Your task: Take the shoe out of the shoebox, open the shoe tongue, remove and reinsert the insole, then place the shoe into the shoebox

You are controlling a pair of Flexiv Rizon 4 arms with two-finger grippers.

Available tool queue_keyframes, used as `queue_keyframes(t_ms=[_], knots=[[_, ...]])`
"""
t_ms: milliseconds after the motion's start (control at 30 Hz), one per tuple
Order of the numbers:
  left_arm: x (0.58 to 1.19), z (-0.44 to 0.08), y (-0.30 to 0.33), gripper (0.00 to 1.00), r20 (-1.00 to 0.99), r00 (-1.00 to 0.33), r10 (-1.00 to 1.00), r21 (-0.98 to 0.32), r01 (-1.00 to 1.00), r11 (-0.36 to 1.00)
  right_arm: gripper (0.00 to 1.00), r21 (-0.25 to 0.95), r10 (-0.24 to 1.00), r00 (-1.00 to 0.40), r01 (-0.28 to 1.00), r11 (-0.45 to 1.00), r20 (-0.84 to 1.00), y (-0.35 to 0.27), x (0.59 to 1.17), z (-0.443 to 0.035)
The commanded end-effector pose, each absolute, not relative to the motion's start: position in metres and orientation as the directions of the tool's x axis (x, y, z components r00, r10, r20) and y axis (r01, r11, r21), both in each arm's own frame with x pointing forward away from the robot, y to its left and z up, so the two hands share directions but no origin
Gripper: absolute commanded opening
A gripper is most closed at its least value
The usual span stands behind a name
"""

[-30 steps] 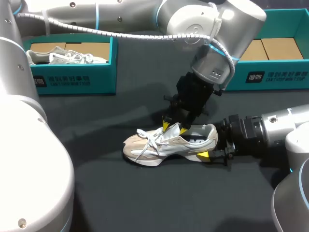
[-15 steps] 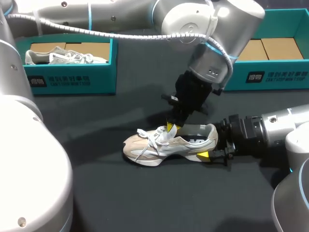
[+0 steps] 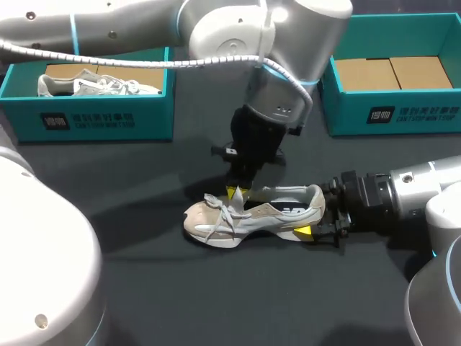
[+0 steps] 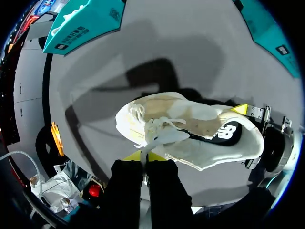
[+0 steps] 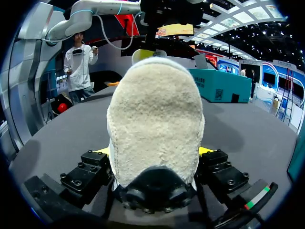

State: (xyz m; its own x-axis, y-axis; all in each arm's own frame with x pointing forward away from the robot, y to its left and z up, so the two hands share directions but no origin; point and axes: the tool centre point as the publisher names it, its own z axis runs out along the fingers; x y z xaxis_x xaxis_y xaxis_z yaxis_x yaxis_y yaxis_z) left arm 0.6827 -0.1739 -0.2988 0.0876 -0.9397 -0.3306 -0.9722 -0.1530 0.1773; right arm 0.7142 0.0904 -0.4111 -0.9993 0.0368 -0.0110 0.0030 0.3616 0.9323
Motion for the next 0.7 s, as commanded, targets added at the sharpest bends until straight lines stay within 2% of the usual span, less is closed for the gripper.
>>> queue_keyframes(t_ms=[33,367,633,667,700], knots=[[0.678,-0.296,-0.141,0.0,-0.16,0.14,-0.977,0.174,-0.97,-0.168,0.0,0.931,0.037,-0.999,0.004,0.366,-0.01,0.089,0.716,-0.413],[0.682,-0.317,-0.126,0.0,-0.206,0.161,-0.965,0.191,-0.961,-0.201,0.0,0.931,0.037,-0.999,0.004,0.366,-0.01,0.089,0.716,-0.413],[0.68,-0.34,-0.118,0.0,-0.274,0.119,-0.954,0.204,-0.963,-0.179,0.0,0.931,0.037,-0.999,0.004,0.366,-0.01,0.089,0.716,-0.413],[0.68,-0.341,-0.116,0.01,-0.282,0.117,-0.952,0.209,-0.961,-0.18,0.0,0.931,0.037,-0.999,0.004,0.366,-0.01,0.089,0.716,-0.413],[0.68,-0.343,-0.115,0.07,-0.288,0.108,-0.951,0.215,-0.961,-0.174,0.0,0.931,0.037,-0.999,0.004,0.366,-0.01,0.089,0.716,-0.413]])
